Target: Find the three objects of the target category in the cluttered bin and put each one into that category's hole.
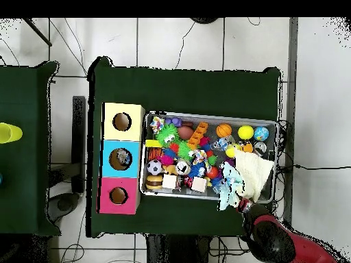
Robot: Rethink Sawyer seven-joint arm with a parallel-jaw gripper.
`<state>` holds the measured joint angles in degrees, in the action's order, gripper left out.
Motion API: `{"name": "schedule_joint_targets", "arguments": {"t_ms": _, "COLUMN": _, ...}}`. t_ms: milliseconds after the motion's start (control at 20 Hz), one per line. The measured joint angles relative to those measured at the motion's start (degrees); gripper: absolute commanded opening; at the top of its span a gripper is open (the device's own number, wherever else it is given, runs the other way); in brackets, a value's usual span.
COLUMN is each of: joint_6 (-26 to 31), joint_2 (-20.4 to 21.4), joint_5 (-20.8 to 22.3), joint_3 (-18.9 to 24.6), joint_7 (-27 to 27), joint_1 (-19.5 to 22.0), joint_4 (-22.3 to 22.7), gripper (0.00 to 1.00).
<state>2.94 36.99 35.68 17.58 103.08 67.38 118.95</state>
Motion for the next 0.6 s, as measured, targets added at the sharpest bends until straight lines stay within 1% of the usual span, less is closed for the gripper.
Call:
{"name": "schedule_joint_targets", "arguments": {"t_ms": 150, "joint_6": 1.7, "joint_2": 0.4, "joint_5": 0.2, "joint_3": 0.4, "joint_7": 0.0, "joint_1": 0.3, "joint_4": 0.0, "gripper": 1.00}}
{"name": "schedule_joint_targets", "arguments": {"t_ms": 500, "joint_6": 8.7, "joint_2": 1.7, "joint_5": 0.3, "joint_3": 1.3, "joint_7": 0.0, "joint_1": 1.3, "joint_4": 0.2, "gripper": 1.00}}
{"name": "schedule_joint_targets", "arguments": {"t_ms": 600, "joint_6": 11.2, "joint_2": 2.7, "joint_5": 0.3, "joint_3": 1.7, "joint_7": 0.0, "joint_1": 1.4, "joint_4": 0.6, "gripper": 1.00}}
